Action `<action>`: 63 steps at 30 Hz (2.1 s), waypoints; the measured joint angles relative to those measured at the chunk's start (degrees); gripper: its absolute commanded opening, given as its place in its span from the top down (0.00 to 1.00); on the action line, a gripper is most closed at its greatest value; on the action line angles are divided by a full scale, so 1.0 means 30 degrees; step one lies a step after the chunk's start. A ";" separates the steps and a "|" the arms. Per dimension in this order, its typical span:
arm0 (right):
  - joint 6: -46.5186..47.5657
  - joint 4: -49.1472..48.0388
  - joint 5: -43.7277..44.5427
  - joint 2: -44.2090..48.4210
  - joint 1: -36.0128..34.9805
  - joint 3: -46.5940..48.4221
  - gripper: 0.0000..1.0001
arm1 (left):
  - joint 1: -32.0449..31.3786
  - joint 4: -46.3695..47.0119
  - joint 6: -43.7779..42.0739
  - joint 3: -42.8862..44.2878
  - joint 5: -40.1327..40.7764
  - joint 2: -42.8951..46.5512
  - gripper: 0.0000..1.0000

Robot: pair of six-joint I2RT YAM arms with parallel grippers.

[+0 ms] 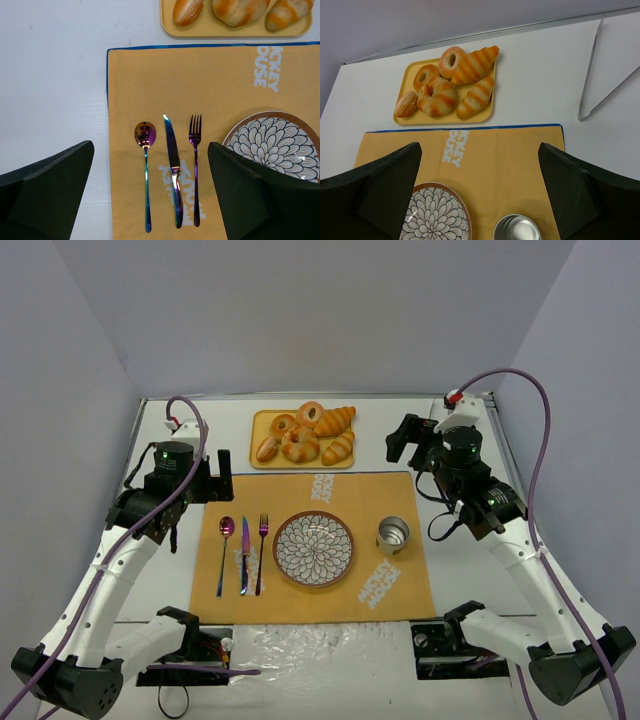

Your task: Place the bread

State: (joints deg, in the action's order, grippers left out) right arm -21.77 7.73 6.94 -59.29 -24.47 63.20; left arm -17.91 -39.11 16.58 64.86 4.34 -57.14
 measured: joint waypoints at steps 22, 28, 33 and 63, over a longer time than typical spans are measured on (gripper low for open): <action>-0.0691 0.2101 0.4541 -1.0266 0.4766 0.4149 0.00 | -0.0022 0.0007 0.0000 0.0000 -0.0036 -0.0007 0.05; -0.0735 0.2416 0.4068 -1.3987 0.5746 0.6734 0.00 | -0.0022 0.0039 0.0010 0.0000 -0.0262 -0.0007 0.05; -0.0790 0.2101 0.3552 -1.7312 0.6209 0.9022 0.00 | -0.0022 0.0083 0.0019 0.0000 -0.0443 0.0000 0.05; -0.0888 0.2008 0.1642 -2.3789 0.8029 1.2426 0.00 | -0.0022 0.0129 0.0029 0.0000 -0.0510 -0.0288 0.05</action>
State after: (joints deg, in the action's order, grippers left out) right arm -24.43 13.76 11.87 -130.65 -0.38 100.48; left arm -17.98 -38.73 16.67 64.86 2.81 -58.01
